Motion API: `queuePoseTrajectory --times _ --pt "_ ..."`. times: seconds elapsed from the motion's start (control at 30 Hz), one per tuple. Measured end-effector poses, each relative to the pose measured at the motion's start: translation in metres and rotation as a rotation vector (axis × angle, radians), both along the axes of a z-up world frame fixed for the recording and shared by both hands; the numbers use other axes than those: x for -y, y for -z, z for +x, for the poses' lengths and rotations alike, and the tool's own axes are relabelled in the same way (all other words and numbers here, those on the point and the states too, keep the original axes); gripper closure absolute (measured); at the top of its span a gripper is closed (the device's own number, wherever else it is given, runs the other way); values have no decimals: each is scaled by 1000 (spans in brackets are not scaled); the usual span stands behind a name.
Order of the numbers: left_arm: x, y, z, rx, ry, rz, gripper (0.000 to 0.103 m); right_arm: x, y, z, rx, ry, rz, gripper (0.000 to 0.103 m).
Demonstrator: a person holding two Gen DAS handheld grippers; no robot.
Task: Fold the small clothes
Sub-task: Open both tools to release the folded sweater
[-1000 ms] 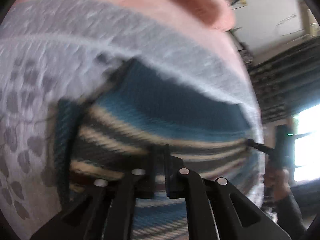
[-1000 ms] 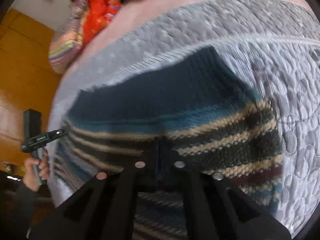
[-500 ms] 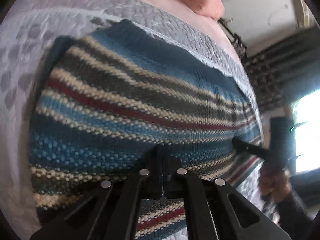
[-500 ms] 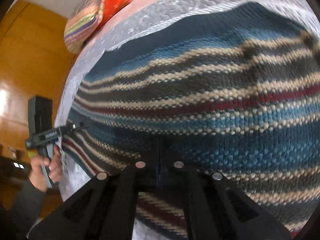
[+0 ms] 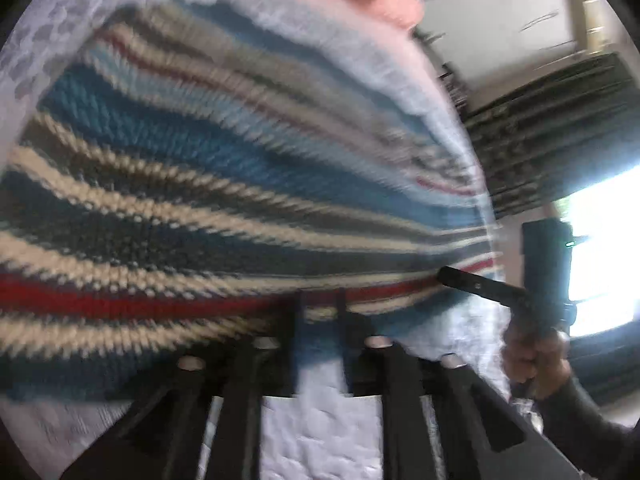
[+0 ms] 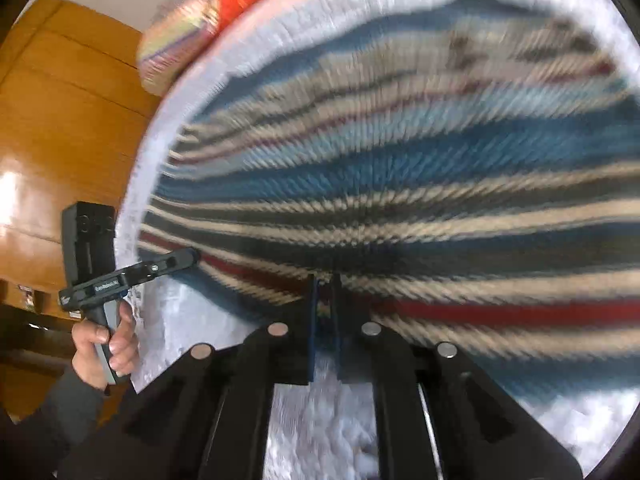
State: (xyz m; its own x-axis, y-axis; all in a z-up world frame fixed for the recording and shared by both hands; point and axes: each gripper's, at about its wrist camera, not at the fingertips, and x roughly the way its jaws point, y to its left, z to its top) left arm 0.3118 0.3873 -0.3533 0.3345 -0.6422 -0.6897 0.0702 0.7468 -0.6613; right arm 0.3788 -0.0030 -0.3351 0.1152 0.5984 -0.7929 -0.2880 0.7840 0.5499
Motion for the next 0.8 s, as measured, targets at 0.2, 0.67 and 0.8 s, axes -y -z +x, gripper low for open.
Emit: queuePoseTrajectory --times 0.2,0.67,0.8 --pt "-43 22 -18 -37 -60 72 101 126 6 -15 12 245 -111 103" --pt "-166 -49 -18 2 -162 0 24 38 -43 -93 266 -44 -352 33" --pt "-204 -44 19 -68 -215 18 21 -47 -31 -142 457 -244 -558 28"
